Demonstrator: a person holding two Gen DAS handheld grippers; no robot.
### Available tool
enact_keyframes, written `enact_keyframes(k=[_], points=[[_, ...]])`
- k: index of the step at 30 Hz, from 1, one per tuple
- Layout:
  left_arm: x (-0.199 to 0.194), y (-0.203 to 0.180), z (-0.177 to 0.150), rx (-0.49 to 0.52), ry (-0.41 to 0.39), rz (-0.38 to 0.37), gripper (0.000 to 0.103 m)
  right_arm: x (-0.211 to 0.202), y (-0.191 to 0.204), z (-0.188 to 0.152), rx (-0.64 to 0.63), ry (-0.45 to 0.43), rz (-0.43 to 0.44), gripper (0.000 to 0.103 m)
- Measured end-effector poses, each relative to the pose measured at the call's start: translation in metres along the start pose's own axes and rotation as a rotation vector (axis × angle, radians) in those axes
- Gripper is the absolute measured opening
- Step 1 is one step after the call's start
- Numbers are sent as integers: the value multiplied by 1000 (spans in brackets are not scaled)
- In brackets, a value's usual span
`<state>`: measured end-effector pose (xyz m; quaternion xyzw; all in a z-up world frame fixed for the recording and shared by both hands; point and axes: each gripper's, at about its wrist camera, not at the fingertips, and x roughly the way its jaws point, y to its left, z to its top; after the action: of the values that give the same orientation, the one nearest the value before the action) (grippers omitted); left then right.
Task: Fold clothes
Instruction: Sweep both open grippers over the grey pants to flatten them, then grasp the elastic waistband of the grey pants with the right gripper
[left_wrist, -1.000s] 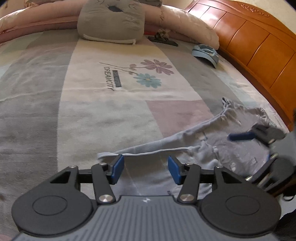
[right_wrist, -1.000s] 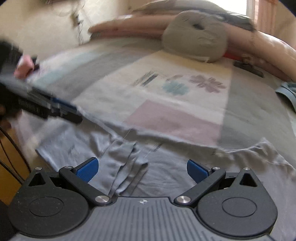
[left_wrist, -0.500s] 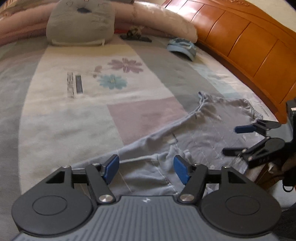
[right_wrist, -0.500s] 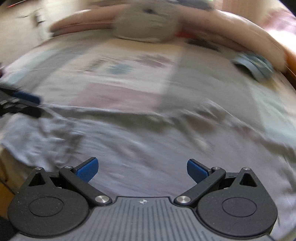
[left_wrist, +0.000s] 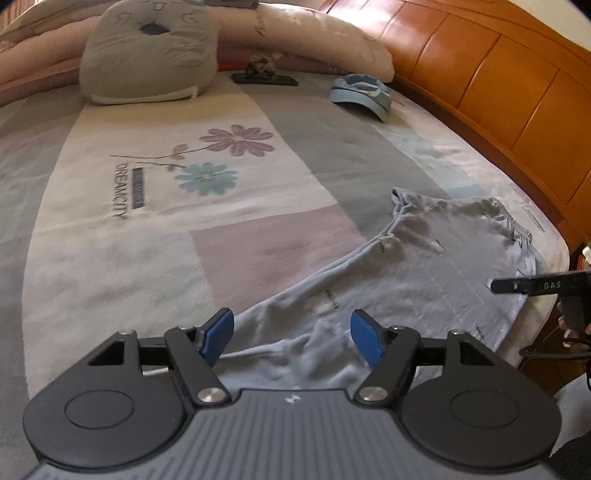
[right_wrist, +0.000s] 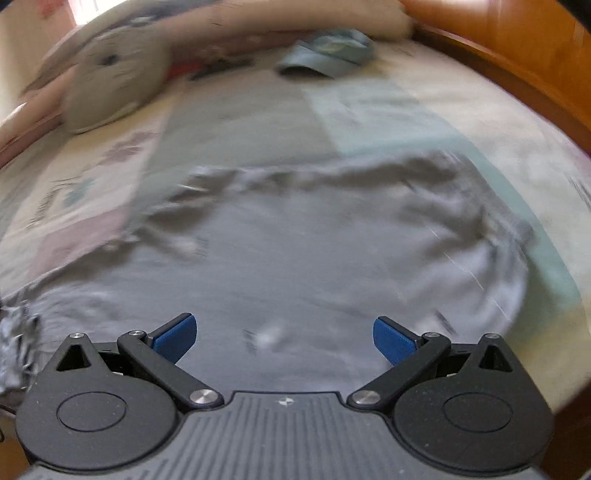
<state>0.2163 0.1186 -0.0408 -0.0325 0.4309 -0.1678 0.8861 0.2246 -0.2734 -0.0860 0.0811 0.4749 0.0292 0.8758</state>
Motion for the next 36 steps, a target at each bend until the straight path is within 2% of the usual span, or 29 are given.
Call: enact_keyframes(k=[3, 16, 19, 22, 26, 30, 36], points=[[6, -12, 6, 38, 2, 9, 70, 0, -4, 0, 5, 9, 11, 103], [30, -61, 25, 116, 0, -44, 75, -9, -16, 0, 36, 22, 82, 103], [36, -73, 27, 134, 5, -51, 77, -26, -25, 2, 72, -25, 140, 103], [40, -85, 27, 148, 11, -73, 80, -49, -49, 3, 140, -102, 219, 103], [46, -101, 24, 168, 32, -93, 82, -61, -94, 9, 275, -158, 236, 103], [55, -120, 24, 190, 54, -84, 82, -52, -135, 13, 375, -162, 236, 103], [70, -148, 26, 215, 63, -83, 82, -32, -162, 19, 397, -167, 285, 103]])
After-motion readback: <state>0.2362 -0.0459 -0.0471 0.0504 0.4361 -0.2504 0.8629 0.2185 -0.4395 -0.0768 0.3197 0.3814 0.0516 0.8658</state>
